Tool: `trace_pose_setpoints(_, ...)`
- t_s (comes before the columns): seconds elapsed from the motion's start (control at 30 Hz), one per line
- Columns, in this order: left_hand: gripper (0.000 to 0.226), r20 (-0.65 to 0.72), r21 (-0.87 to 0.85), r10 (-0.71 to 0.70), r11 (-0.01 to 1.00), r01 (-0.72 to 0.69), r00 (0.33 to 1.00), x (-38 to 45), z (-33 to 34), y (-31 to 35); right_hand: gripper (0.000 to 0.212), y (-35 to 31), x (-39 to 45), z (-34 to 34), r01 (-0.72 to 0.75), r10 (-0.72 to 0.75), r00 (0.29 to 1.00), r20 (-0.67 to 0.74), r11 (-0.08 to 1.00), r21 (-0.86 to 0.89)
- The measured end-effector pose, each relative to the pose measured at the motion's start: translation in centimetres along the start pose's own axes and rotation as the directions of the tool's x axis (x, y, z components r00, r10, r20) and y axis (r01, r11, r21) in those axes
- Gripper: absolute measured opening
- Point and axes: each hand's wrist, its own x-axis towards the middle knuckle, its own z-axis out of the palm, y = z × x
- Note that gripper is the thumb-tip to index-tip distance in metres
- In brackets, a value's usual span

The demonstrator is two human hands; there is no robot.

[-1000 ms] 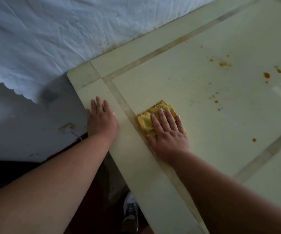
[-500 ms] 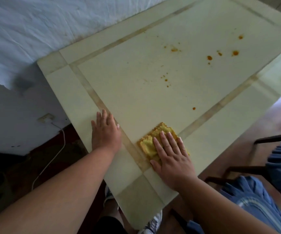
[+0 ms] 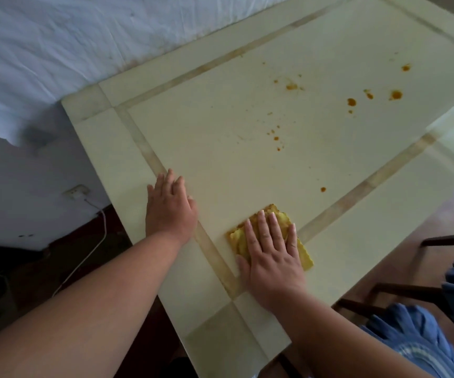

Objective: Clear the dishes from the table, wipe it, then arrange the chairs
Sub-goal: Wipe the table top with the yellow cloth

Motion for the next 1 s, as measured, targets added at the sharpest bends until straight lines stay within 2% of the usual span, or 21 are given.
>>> trace_pose_setpoints(0.3, 0.057, -0.101, 0.018, 0.122, 0.992, -0.121, 0.987, 13.0, -1.5, -4.9, 0.08, -4.4, 14.1, -3.5, -0.018, 0.017, 0.999, -0.03, 1.0, -0.019)
trace_pose_setpoints(0.53, 0.061, -0.152, -0.042, 0.032, 0.998, -0.038, 0.988, 23.0, -1.9, -9.1, 0.078, -8.6, 26.4, -6.4, -0.034, 0.032, 0.998, -0.062, 0.999, -0.028)
trace_pose_setpoints(0.7, 0.071, -0.154, 0.023, 0.073, 0.997, -0.071, 0.985, 22.9, -1.0, -9.0, 0.078, -10.3, 34.7, -8.9, -0.094, 0.092, 0.993, -0.076, 0.995, -0.019)
trace_pose_setpoints(0.8, 0.072, -0.125, 0.057, 0.09, 0.995, -0.083, 0.988, 23.3, -0.8, -9.4, 0.078, -11.5, 39.6, -10.3, -0.126, 0.124, 0.988, -0.095, 0.992, -0.012)
trace_pose_setpoints(1.0, 0.07, -0.169, 0.076, 0.106, 0.993, -0.095, 0.98, 23.4, -0.1, -9.4, 0.078, -13.0, 46.8, -12.5, -0.159, 0.159, 0.982, -0.106, 0.987, 0.004)
